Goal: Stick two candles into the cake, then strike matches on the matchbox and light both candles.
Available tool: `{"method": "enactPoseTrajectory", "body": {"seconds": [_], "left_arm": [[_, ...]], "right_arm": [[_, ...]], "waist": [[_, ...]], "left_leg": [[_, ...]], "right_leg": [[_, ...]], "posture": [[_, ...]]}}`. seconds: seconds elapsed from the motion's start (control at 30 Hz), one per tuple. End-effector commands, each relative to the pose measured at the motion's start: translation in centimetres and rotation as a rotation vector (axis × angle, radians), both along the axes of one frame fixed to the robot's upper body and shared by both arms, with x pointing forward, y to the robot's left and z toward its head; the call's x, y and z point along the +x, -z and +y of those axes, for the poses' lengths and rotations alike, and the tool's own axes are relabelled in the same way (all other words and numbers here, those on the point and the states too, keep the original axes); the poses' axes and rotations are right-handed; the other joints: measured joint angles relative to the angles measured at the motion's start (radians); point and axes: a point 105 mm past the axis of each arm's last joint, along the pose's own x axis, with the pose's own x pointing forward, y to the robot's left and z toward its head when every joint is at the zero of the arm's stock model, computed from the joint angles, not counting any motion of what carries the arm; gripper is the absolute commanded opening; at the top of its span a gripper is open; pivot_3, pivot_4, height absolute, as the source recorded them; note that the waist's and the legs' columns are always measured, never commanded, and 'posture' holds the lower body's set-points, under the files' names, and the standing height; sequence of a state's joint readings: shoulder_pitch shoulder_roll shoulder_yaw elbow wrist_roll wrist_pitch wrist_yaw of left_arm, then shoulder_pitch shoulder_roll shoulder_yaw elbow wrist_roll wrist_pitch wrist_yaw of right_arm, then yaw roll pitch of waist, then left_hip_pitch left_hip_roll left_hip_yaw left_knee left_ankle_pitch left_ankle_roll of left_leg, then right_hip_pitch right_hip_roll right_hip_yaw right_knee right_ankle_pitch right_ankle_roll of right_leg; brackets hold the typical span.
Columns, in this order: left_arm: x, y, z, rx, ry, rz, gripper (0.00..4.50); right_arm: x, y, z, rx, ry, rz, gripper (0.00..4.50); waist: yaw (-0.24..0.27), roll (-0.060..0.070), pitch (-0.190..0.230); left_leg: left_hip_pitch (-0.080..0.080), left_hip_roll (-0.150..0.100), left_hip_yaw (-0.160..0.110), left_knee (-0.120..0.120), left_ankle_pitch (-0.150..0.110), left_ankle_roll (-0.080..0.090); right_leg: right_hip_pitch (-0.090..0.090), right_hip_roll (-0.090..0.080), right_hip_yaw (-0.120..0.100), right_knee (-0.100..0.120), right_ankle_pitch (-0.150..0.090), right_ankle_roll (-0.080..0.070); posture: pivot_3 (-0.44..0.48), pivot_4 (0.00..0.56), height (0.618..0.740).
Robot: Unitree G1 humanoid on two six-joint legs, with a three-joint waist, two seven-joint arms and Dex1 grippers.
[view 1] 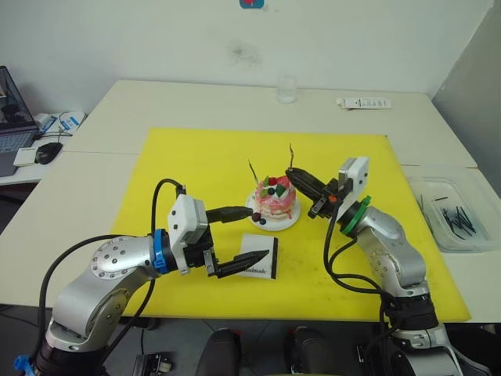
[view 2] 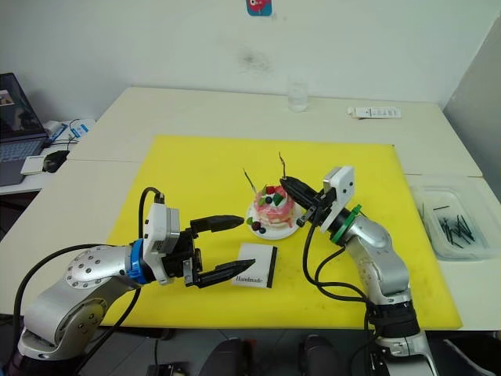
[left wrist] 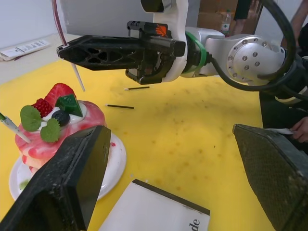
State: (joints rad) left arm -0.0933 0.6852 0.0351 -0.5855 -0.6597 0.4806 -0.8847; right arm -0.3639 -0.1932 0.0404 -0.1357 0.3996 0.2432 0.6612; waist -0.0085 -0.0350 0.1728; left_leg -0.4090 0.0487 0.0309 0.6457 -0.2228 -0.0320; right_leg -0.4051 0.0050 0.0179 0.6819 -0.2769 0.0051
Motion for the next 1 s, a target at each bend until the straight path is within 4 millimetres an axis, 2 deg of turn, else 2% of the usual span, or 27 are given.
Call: {"method": "enactPoseTrajectory", "body": {"seconds": [0.03,0.23,0.5,1.0], "left_arm": [[-0.1,-0.7,0.0,0.005,0.010,-0.033,4.50],[-0.1,-0.7,0.1,0.016,0.015,-0.036,4.50],[-0.1,-0.7,0.0,0.022,0.023,-0.037,4.50],[-0.3,-0.4,0.1,0.023,0.023,-0.029,4.50]], "right_arm": [[0.0,-0.5,-0.2,0.008,0.018,-0.048,0.02],[0.4,0.4,-0.6,0.003,0.038,-0.030,0.02],[0.4,0.8,-0.2,0.024,0.033,0.000,0.02],[0.2,3.5,-0.9,-0.026,0.089,0.007,0.02]], "waist": [[0.000,0.000,0.000],[0.000,0.000,0.000],[0.000,0.000,0.000],[0.000,0.000,0.000]], "left_leg": [[0.000,0.000,0.000,0.000,0.000,0.000],[0.000,0.000,0.000,0.000,0.000,0.000],[0.000,0.000,0.000,0.000,0.000,0.000],[0.000,0.000,0.000,0.000,0.000,0.000]], "right_leg": [[0.000,0.000,0.000,0.000,0.000,0.000],[0.000,0.000,0.000,0.000,0.000,0.000],[0.000,0.000,0.000,0.000,0.000,0.000],[0.000,0.000,0.000,0.000,0.000,0.000]], "posture": [[0.000,0.150,0.740],[0.000,0.150,0.740],[0.000,0.150,0.740],[0.000,0.150,0.740]]}}
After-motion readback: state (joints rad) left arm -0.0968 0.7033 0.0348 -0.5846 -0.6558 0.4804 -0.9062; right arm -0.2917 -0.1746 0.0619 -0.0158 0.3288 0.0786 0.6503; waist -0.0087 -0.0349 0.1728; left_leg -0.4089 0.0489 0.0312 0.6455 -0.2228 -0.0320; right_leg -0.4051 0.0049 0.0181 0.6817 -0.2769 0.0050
